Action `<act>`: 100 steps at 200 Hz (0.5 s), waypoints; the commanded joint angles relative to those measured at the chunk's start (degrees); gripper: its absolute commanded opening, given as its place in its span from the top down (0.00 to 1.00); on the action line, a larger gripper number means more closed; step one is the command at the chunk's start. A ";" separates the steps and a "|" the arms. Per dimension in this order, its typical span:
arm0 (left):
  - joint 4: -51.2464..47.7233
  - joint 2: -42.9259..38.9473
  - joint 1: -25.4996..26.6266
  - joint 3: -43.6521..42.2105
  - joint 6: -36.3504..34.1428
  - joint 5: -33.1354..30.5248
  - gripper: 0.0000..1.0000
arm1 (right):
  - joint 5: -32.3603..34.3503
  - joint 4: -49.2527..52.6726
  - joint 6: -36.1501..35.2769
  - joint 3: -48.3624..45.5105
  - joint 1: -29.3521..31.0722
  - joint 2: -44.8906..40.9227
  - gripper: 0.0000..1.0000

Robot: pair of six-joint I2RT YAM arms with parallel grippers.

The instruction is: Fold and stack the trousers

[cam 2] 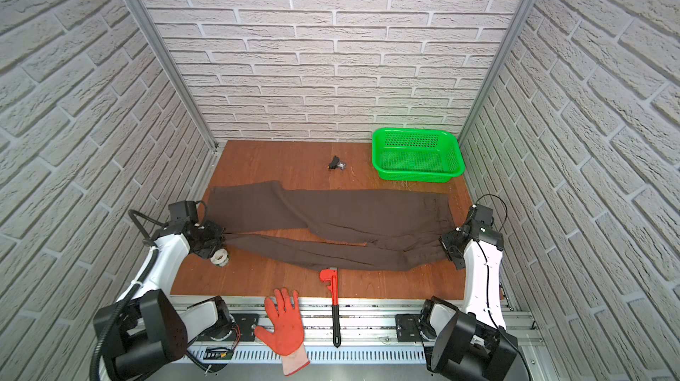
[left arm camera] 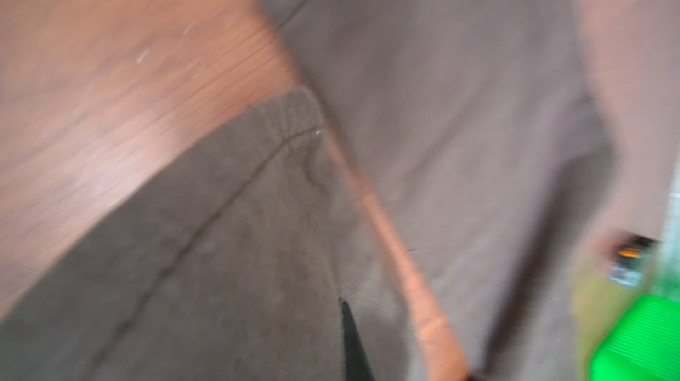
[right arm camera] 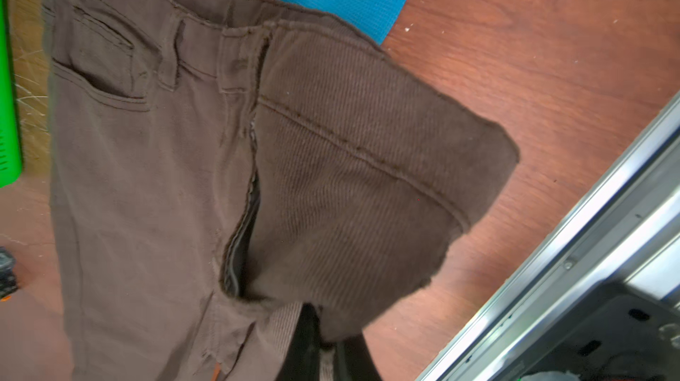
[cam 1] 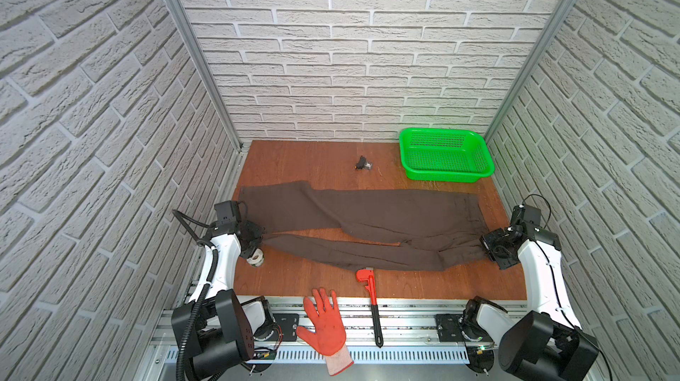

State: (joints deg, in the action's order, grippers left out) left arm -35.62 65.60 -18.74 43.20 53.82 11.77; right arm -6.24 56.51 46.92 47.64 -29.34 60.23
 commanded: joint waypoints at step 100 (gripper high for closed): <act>7.09 -5.01 -12.69 -2.07 1.94 1.53 1.00 | 5.84 -0.09 3.31 7.80 0.48 -0.14 0.95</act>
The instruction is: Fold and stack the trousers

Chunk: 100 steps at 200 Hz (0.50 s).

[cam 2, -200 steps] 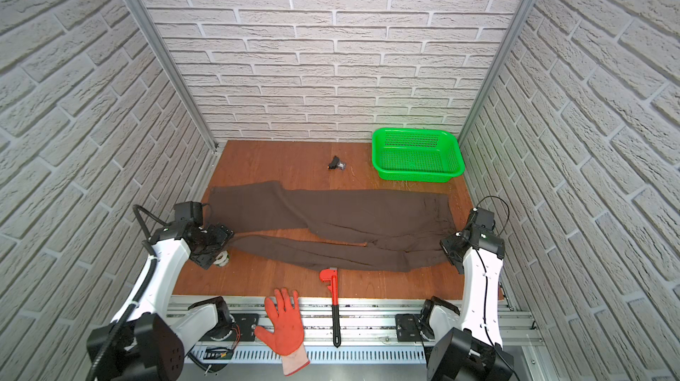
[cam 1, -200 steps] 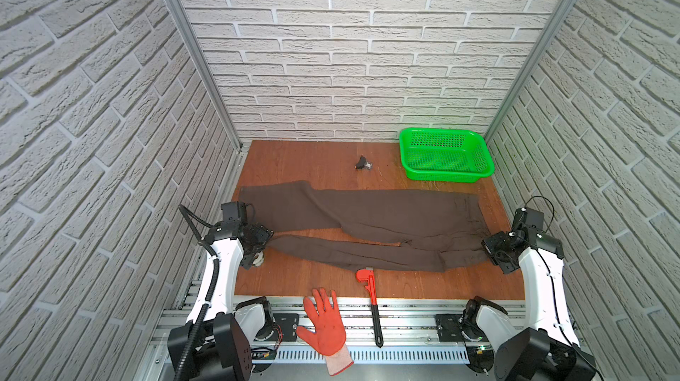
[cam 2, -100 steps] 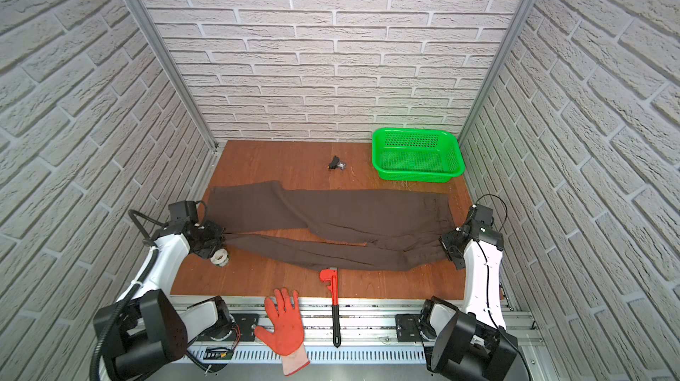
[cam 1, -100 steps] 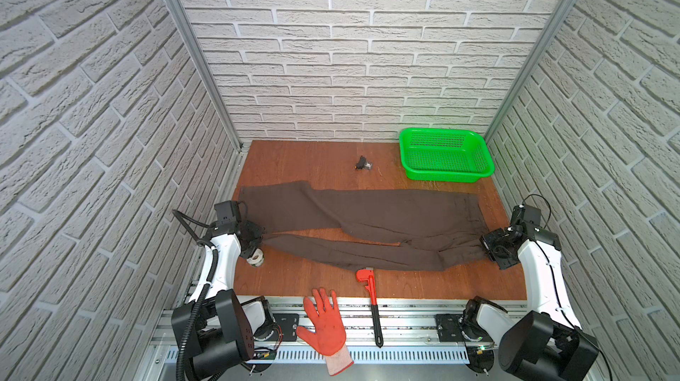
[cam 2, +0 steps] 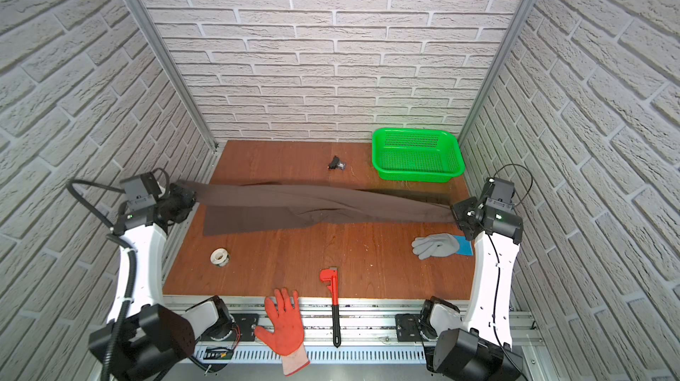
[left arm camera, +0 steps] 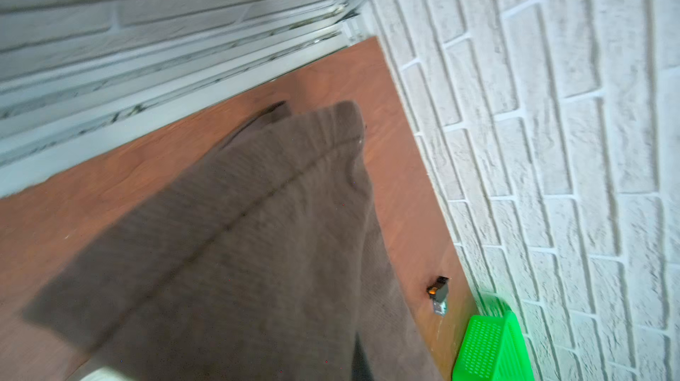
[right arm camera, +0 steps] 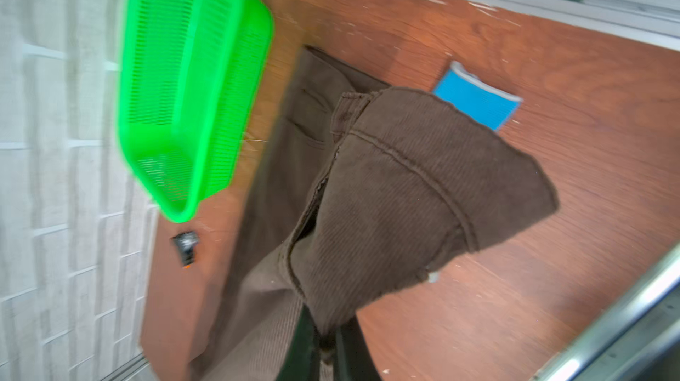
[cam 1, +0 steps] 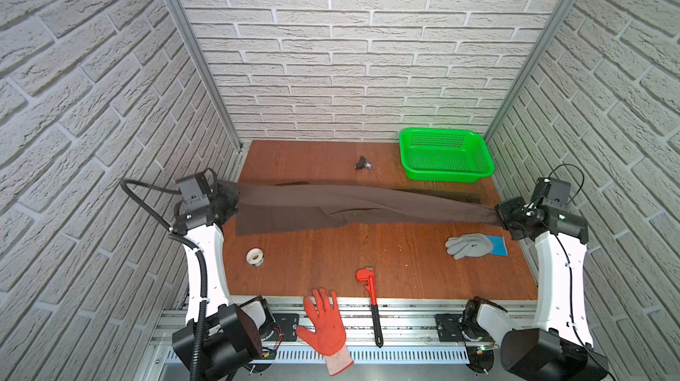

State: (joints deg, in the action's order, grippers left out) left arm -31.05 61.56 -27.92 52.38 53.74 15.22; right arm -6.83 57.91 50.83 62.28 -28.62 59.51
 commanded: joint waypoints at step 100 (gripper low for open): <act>-4.29 -1.90 -13.42 -14.81 -2.99 -2.03 0.48 | 12.34 -2.97 -4.63 -14.82 -0.73 1.08 0.95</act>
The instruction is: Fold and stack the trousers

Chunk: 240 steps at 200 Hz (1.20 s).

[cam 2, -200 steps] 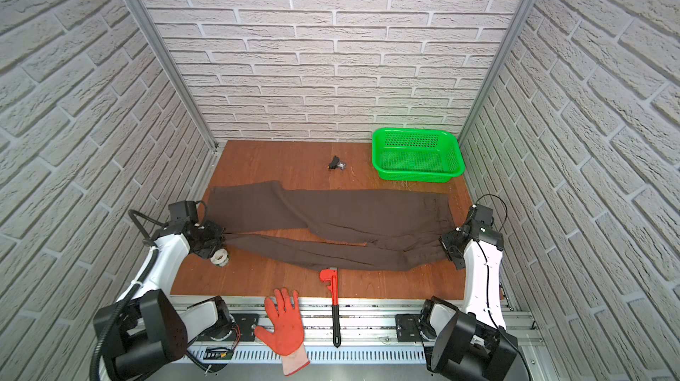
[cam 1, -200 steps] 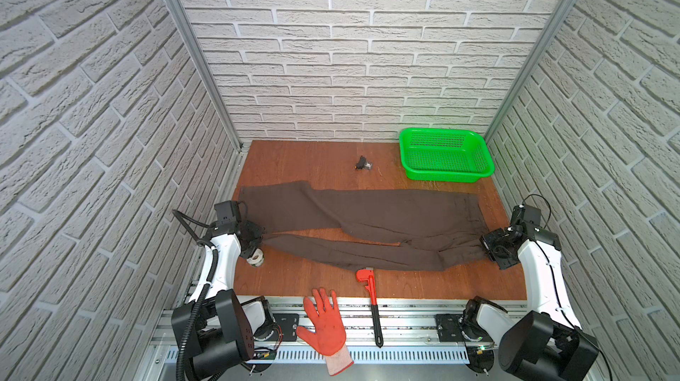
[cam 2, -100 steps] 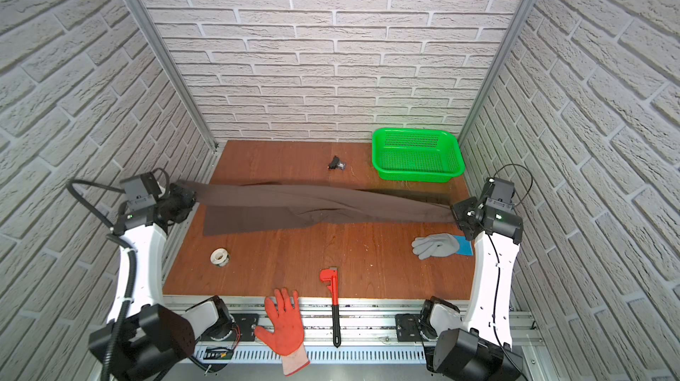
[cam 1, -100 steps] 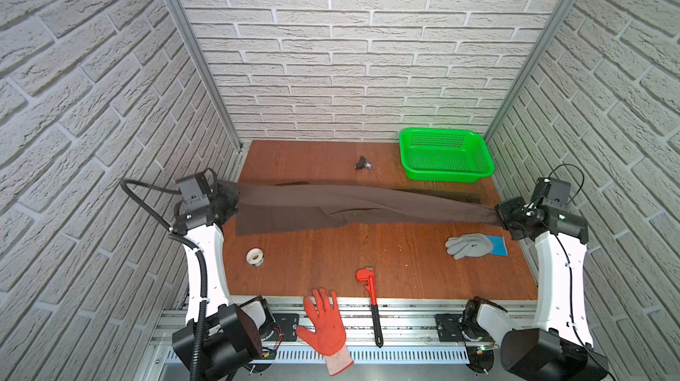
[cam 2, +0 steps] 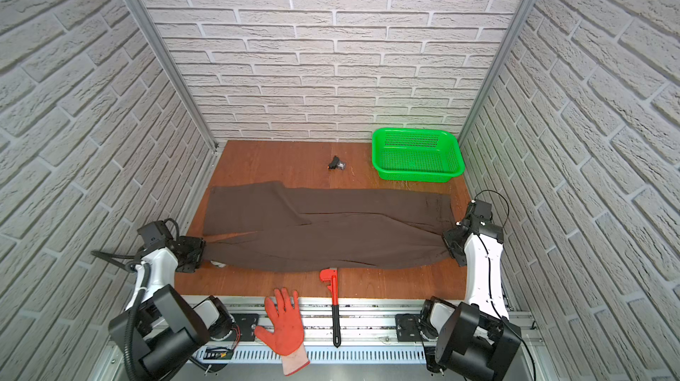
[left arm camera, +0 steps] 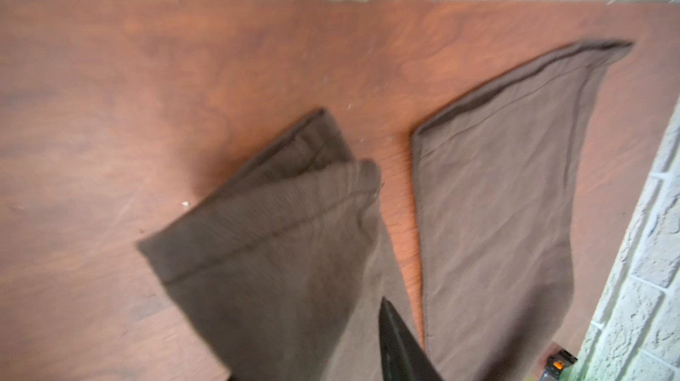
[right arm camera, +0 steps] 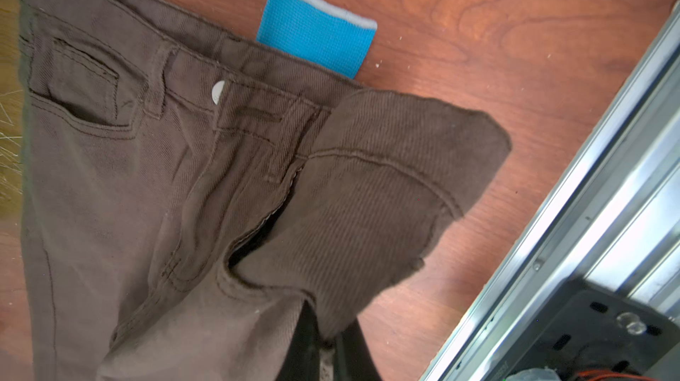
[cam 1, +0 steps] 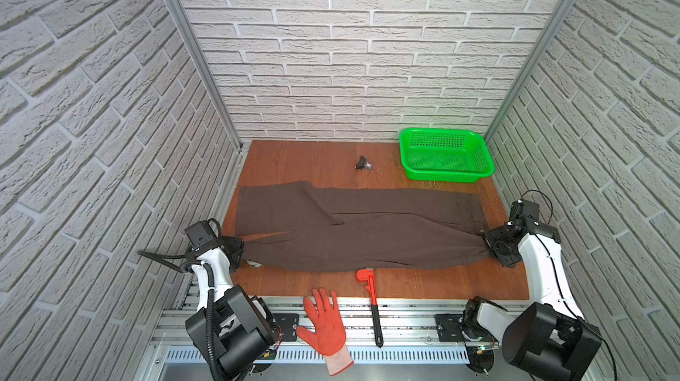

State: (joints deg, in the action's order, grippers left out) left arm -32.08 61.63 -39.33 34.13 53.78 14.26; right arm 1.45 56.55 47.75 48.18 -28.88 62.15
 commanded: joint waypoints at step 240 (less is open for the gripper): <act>-10.71 0.95 -3.40 13.89 -9.75 -2.12 0.27 | 0.34 -1.25 -3.87 -2.03 -0.82 -2.78 0.94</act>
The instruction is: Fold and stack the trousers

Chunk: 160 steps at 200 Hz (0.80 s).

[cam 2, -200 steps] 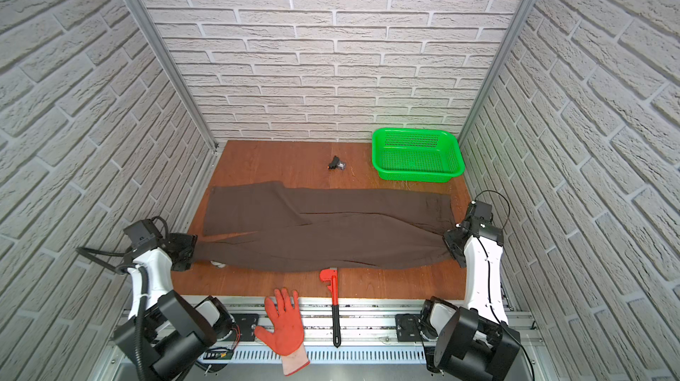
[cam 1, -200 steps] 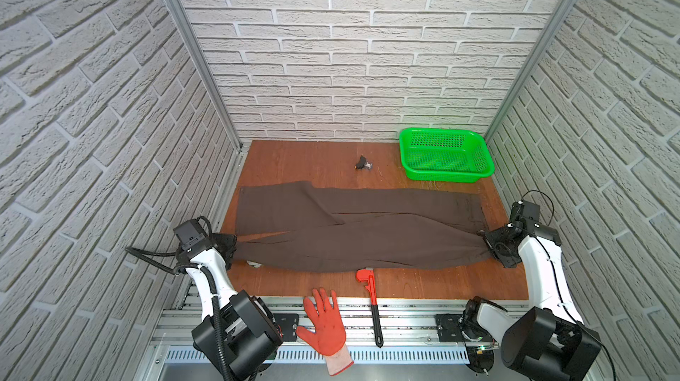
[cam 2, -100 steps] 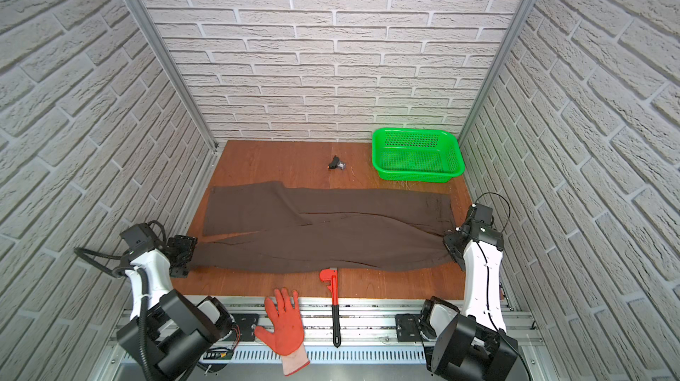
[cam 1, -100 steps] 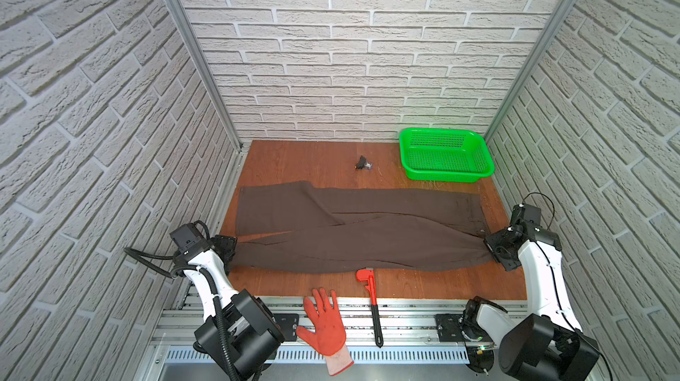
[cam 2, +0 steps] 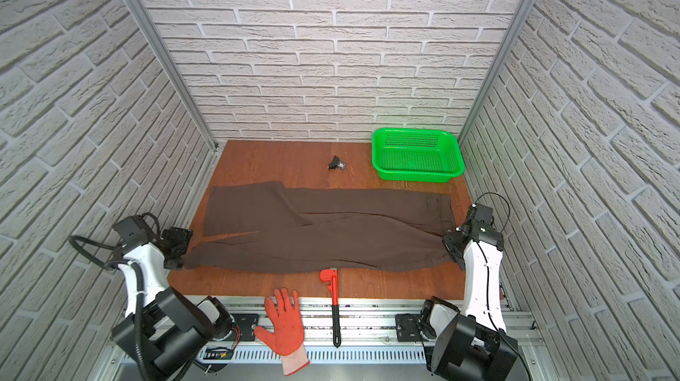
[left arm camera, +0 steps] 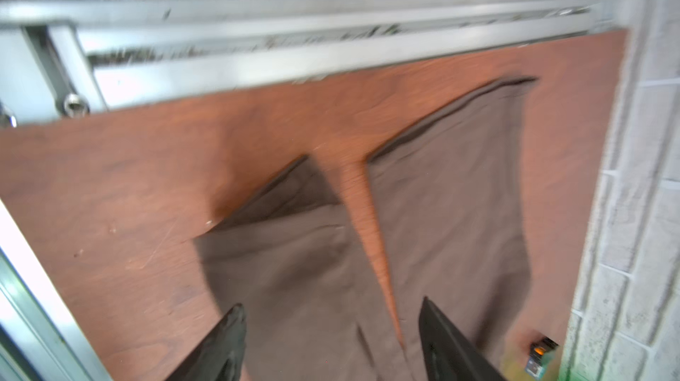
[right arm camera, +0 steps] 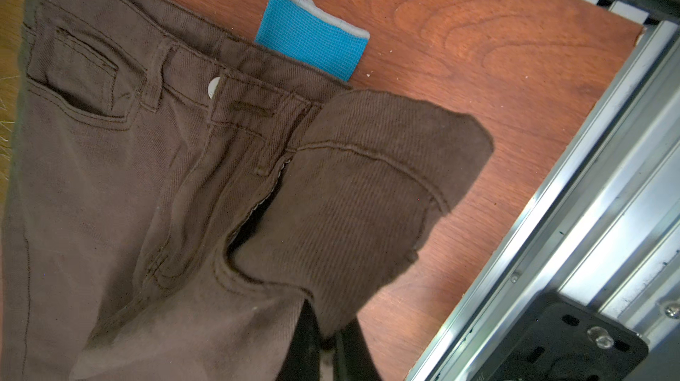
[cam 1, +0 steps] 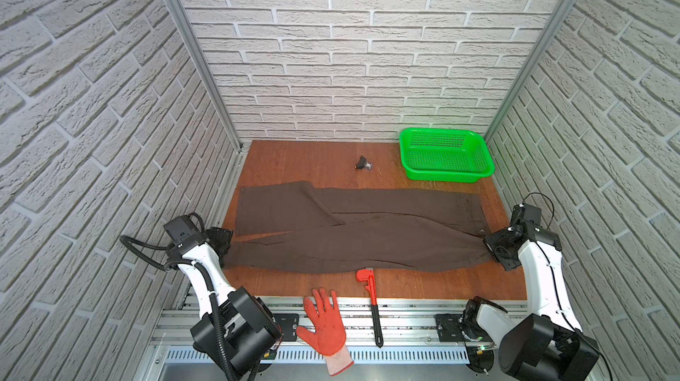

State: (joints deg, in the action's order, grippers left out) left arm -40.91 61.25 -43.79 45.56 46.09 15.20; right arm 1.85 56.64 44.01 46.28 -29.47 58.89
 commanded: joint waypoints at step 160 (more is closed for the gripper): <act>14.75 19.13 8.90 -8.91 0.32 -8.20 0.35 | 0.33 -2.91 -0.33 -1.55 -0.15 1.54 0.94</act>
State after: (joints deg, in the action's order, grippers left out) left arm -29.08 78.08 -34.96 37.98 47.07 10.04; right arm 1.52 55.59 44.03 45.87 -29.47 59.99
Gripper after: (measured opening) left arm 0.690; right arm 0.086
